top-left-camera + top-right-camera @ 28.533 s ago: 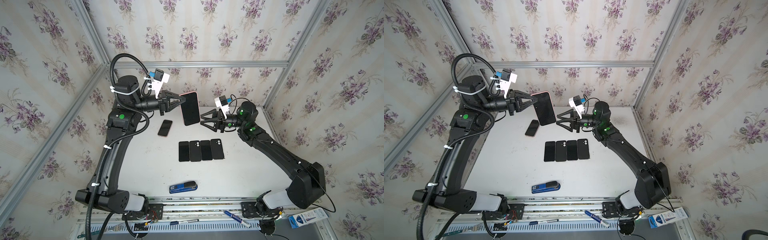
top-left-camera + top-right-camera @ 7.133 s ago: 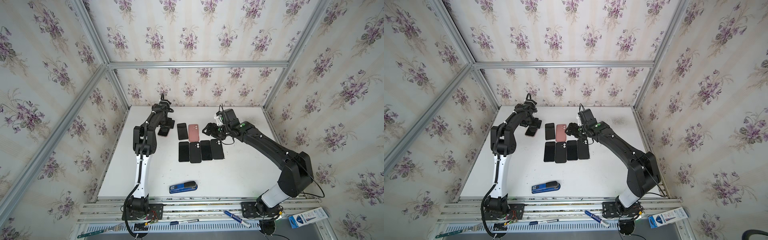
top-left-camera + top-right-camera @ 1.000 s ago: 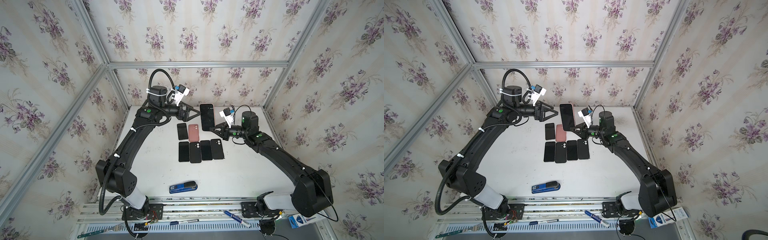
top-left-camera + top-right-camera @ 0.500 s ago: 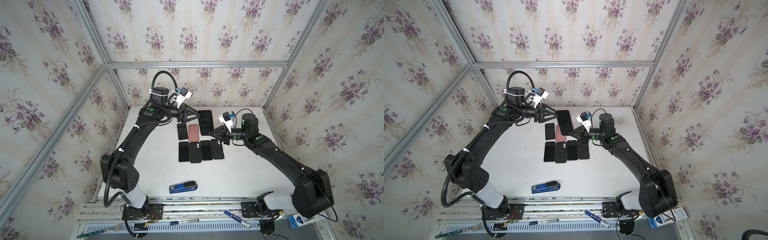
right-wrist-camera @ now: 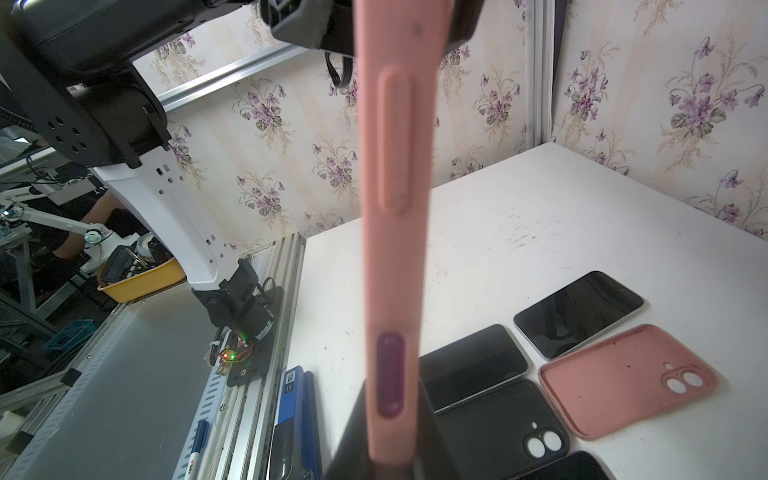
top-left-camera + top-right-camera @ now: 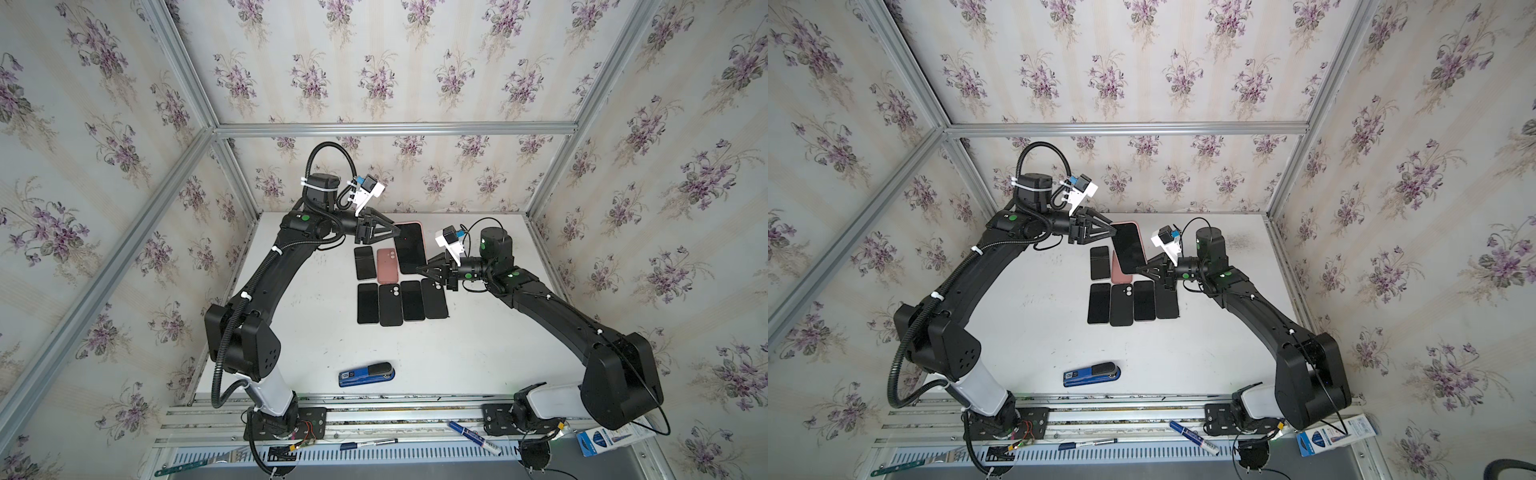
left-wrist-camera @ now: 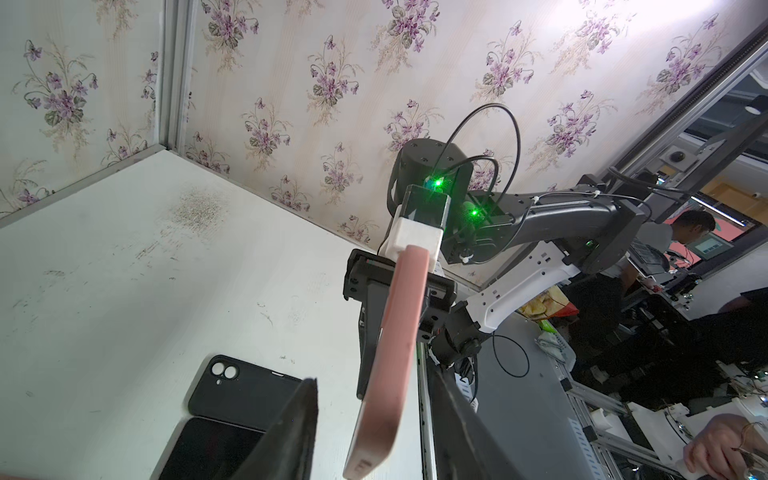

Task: Take the phone out of the phone case
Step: Pass the phone.

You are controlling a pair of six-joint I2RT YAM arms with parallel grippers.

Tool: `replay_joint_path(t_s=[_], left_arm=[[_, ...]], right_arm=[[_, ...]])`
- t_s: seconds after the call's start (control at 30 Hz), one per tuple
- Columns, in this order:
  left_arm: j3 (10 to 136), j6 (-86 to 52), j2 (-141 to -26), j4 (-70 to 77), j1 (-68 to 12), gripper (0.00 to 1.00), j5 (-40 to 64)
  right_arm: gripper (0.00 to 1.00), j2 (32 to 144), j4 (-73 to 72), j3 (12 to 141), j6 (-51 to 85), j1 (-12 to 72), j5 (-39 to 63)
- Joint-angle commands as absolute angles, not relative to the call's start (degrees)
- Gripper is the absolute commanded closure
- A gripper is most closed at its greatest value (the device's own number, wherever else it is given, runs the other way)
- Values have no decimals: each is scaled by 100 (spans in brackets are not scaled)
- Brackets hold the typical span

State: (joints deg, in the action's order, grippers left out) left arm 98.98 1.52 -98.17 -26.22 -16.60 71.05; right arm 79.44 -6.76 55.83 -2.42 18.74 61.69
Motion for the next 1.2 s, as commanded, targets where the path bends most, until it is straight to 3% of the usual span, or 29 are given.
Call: replay_joint_path(t_s=[0.0, 0.57, 0.7, 0.77, 0.97, 1.17], left_arm=[[9995, 78, -9868, -2550, -1663, 59, 7339], [10027, -42, -9989, -2605, -1700, 82, 7460], [10106, -183, -9987, -2604, -1701, 92, 7393], [10189, -335, -10002, -2606, -1696, 98, 7347], [10448, -645, -9929, -2627, -1679, 100, 6841], [11049, -1569, -9820, -2581, -1523, 100, 5368]], right_arm=[[100, 7954, -936, 5704, -336, 1876, 6347], [100, 7939, -1019, 5644, -283, 1873, 6243], [100, 7896, -1415, 5500, 19, 1872, 6003], [95, 7878, -1719, 5400, 237, 1872, 5898], [48, 7743, -2642, 5046, 1035, 1877, 5261], [32, 7430, -3392, 4676, 2011, 1841, 4192]])
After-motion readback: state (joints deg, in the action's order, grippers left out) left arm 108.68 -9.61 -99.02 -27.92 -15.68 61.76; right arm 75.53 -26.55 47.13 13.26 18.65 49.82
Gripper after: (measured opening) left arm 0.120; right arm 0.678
